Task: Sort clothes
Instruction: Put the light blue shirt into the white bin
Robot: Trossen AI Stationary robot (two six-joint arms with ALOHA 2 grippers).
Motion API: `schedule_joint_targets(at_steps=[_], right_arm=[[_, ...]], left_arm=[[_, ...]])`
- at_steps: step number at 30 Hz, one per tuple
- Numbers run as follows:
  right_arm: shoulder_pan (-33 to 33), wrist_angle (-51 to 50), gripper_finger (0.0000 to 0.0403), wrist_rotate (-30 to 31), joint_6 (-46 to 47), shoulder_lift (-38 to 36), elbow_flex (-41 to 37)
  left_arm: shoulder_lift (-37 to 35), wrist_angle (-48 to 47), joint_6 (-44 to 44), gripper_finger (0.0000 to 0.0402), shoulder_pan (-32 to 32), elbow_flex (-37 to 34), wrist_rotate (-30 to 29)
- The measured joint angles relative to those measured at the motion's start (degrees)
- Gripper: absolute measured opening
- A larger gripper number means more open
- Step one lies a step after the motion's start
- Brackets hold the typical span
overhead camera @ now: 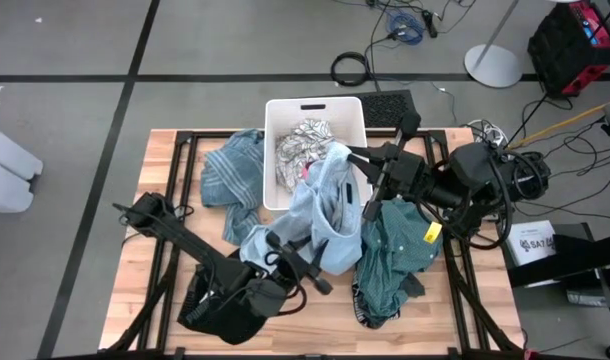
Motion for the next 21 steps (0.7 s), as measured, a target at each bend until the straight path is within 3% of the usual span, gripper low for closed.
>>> schedule_joint_targets(at_steps=[2,3,11,16,21], right_arm=[[0.0,0.01,0.0,0.01,-0.28,0.0,0.0],[0.0,0.01,0.0,-0.01,-0.37,0.0,0.0],[0.0,-2.61,0.0,-0.05,-1.11,0.0,0.0],[0.0,-10.39,0.0011,-0.59,0.32,-0.02,0.0],[0.0,-23.75,0.0041,-11.68,4.83,-0.02,0.0]], left_arm=[[-0.22,0.15,3.62,0.0038,-0.6,0.03,-0.13],[-0.4,0.59,5.61,0.002,-0.93,0.12,-0.56],[-0.54,1.01,25.45,0.0005,-6.51,8.29,-10.66],[-0.61,0.95,35.56,0.0003,-10.54,16.24,-11.14],[-0.65,0.9,44.56,0.0002,-13.57,24.11,-11.16]])
